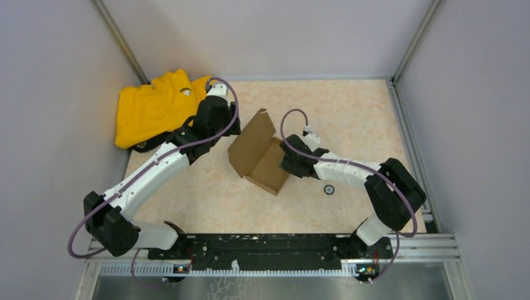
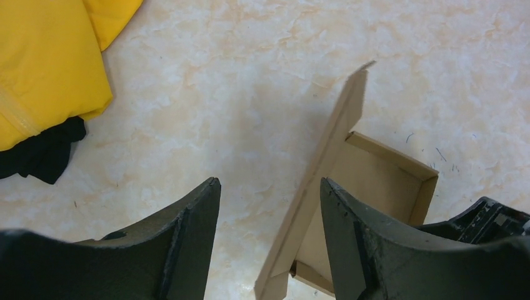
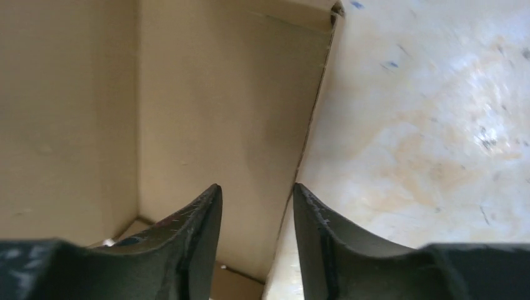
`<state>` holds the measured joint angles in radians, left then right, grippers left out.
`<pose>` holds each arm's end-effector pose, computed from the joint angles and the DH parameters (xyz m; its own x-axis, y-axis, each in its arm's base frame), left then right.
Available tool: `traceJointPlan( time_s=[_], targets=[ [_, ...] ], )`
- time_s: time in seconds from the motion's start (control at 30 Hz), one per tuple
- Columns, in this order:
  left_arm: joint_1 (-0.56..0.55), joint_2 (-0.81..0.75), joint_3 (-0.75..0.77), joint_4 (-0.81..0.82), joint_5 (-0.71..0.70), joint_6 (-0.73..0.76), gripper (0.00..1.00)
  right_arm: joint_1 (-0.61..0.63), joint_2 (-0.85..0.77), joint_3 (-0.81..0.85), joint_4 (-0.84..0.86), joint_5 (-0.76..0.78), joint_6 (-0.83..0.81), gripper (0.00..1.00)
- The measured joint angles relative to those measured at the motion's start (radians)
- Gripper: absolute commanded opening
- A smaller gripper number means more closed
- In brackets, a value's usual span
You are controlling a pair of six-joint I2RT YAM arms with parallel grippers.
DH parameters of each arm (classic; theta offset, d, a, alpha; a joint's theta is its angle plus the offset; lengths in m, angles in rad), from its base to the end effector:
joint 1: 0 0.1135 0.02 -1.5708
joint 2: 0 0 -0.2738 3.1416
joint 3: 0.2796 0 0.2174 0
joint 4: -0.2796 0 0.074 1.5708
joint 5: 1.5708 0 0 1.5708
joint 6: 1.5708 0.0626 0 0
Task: Fold the paper box
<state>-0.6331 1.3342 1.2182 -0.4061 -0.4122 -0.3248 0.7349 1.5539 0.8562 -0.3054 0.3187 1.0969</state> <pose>0.2439 -0.1479 0.3496 -0.4647 -0.0217 -0.8852 0.1201 0.9889 -0.0873 0.2252 0.1771 0.1865 -0.7408 0.4694 -0.4805 0.3231 0.8761 0.3579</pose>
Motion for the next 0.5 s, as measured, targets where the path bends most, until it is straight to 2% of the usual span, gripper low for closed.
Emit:
traceJointPlan(
  time_s=[0.13,0.23,0.37,0.5],
  targets=[
    [0.0,-0.003,0.0,0.0,-0.004,0.0,0.67,0.001,-0.008,0.099,0.001,0.0,-0.105,0.56],
    [0.0,-0.014,-0.005,-0.001,-0.007,0.002,0.67,-0.019,-0.056,0.134,0.022,-0.027,-0.295,0.5],
    [0.001,-0.024,-0.006,-0.001,-0.008,0.004,0.67,-0.09,-0.117,0.16,0.048,-0.167,-0.614,0.48],
    [0.003,-0.025,-0.01,-0.001,-0.007,0.004,0.67,-0.224,-0.072,0.213,0.059,-0.341,-0.873,0.47]
  ],
)
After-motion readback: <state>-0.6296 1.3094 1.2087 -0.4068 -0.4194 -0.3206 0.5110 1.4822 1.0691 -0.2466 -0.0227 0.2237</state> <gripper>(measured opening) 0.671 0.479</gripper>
